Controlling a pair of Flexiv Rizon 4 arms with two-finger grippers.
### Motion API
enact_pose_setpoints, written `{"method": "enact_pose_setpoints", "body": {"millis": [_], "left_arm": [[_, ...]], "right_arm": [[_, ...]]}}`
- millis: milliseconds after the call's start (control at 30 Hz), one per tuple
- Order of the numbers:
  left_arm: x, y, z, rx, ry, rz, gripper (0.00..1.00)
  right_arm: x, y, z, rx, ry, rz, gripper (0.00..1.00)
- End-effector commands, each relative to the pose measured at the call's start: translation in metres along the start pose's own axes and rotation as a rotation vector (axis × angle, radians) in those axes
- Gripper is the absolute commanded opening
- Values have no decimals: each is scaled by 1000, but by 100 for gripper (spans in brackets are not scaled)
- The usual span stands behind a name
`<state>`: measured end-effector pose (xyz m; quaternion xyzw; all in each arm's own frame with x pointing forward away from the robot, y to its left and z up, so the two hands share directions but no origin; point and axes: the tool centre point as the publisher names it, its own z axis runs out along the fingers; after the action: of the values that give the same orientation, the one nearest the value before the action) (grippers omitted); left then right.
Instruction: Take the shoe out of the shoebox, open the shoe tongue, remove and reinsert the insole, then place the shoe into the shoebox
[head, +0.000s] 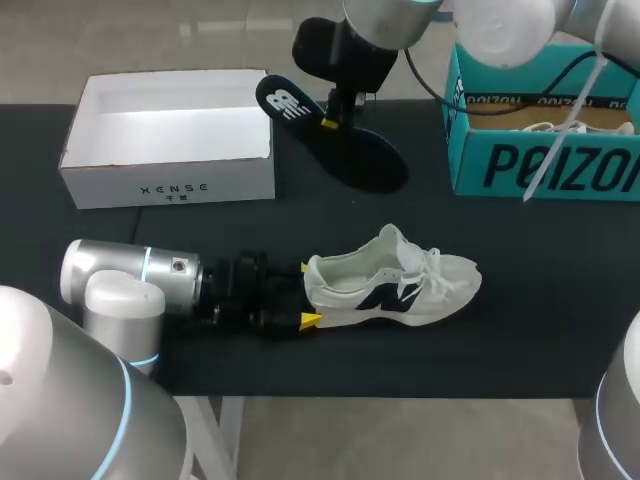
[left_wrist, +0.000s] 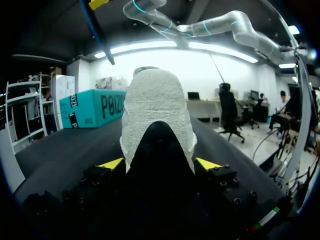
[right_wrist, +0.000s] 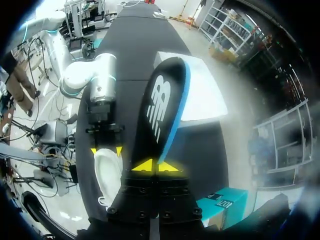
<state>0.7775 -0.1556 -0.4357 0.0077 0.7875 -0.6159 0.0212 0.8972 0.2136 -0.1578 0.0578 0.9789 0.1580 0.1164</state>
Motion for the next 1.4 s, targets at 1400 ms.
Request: {"method": "enact_pose_setpoints", "body": {"millis": [1400], "left_arm": [[1,3,1,-1,-2,0,0]], "right_arm": [[148,-20,-149,-632,48,25,0]]}}
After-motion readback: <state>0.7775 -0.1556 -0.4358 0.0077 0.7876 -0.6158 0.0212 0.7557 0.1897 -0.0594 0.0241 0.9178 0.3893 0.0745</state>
